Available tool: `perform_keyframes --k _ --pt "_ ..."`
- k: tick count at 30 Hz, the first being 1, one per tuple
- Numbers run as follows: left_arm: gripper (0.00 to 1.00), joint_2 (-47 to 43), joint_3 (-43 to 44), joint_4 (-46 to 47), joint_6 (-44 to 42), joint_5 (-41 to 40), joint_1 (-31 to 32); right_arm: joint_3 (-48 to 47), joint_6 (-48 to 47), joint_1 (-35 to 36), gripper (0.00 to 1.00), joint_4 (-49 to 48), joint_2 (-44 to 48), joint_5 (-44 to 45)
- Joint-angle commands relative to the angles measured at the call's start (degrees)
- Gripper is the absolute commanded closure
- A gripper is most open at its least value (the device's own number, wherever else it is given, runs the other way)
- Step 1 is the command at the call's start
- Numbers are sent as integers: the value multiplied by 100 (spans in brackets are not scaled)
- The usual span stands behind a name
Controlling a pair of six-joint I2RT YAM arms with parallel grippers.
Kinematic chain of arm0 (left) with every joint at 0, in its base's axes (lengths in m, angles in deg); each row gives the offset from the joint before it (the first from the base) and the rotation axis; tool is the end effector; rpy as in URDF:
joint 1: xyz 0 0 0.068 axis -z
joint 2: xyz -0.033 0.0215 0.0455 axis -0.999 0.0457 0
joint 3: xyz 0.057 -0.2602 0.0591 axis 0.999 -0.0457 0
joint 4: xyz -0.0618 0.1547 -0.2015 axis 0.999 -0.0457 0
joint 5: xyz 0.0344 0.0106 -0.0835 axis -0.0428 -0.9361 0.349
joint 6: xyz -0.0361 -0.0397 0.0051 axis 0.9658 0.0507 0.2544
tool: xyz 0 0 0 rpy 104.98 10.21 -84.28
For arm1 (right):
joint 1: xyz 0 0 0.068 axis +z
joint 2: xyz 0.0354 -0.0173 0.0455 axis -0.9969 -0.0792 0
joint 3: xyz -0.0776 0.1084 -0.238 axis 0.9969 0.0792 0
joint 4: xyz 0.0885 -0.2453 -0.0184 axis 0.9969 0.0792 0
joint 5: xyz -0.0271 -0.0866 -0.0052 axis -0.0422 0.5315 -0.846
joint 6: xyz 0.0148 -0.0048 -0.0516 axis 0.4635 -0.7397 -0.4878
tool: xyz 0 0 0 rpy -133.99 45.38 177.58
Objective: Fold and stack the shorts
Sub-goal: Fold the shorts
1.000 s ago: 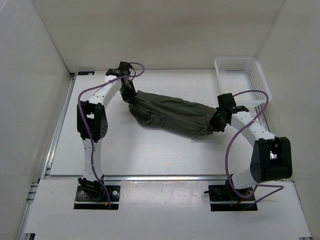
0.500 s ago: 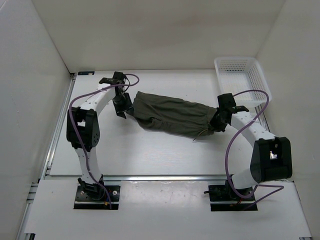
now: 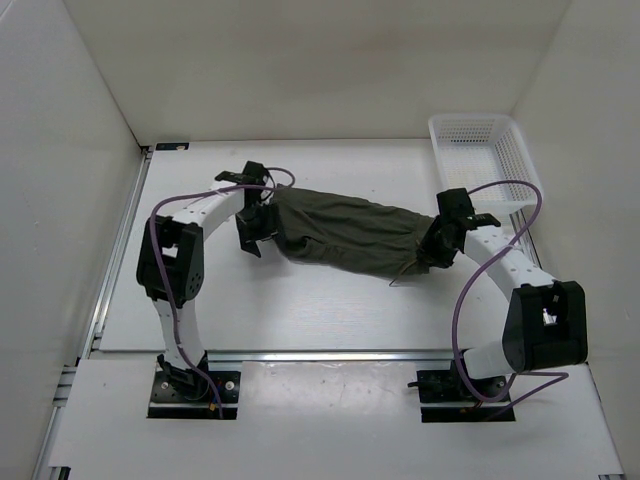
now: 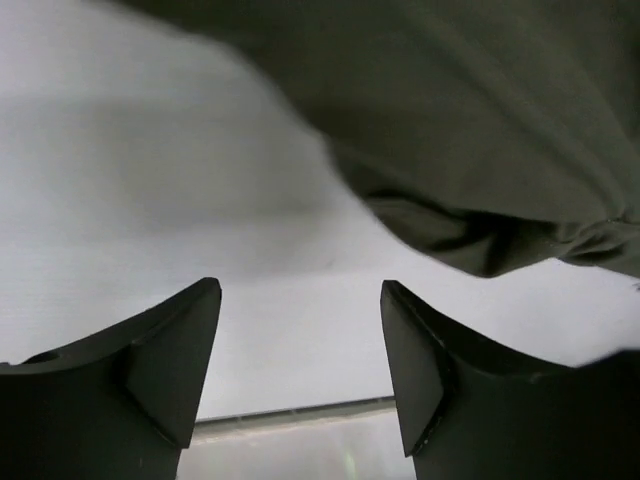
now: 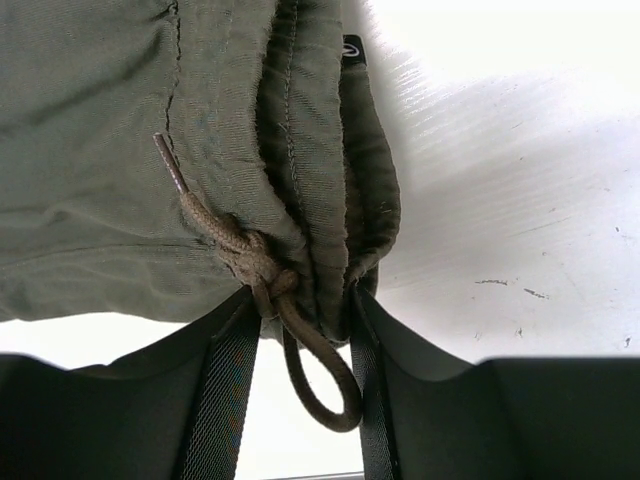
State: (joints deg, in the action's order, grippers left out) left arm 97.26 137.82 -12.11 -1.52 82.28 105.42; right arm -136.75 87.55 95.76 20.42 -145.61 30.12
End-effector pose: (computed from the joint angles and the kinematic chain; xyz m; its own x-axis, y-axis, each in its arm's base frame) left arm 0.3529 -0.1201 0.1987 -0.9773 -0.2055 -0.0510 -0.1925 0.9628 -0.1898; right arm 0.2740 0.0459 0.2214 -0.7596 0.4826 -0.4360 0.4318 0.8755 0.2168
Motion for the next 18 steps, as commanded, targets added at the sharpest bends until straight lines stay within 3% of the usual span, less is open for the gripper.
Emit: perform_keyframes --k 1,5,6,8,9,10,11,13,14,15,18 --pt "21 387 410 309 3 304 226 38 -100 -2 55 90 108 97" --pt "25 924 744 310 57 243 279 38 -100 -2 45 -33 55 -17" --pt "30 995 796 310 109 243 279 38 -100 -2 40 -103 -15 -113" --pt "41 1180 990 310 109 172 279 38 -100 -2 40 -191 -182 -219" --pt "48 1180 1043 310 109 111 279 38 -100 -2 40 -191 -339 -368" --pt "76 1241 1165 310 109 111 279 38 -100 -2 40 -348 -419 -456" --pt "88 1294 1253 258 109 111 279 38 -47 -2 40 -402 -576 -535" --pt "90 1294 1577 117 109 41 279 -31 -47 -2 55 -455 -735 -641" --pt "90 1294 1710 21 109 -12 279 -32 -47 -2 69 -455 -797 -642" --pt "90 1294 1859 -198 48 -178 279 -119 -47 -2 96 -455 -798 -694" --pt "90 1224 2562 -777 -83 -669 279 -277 58 -2 100 -455 -658 -502"
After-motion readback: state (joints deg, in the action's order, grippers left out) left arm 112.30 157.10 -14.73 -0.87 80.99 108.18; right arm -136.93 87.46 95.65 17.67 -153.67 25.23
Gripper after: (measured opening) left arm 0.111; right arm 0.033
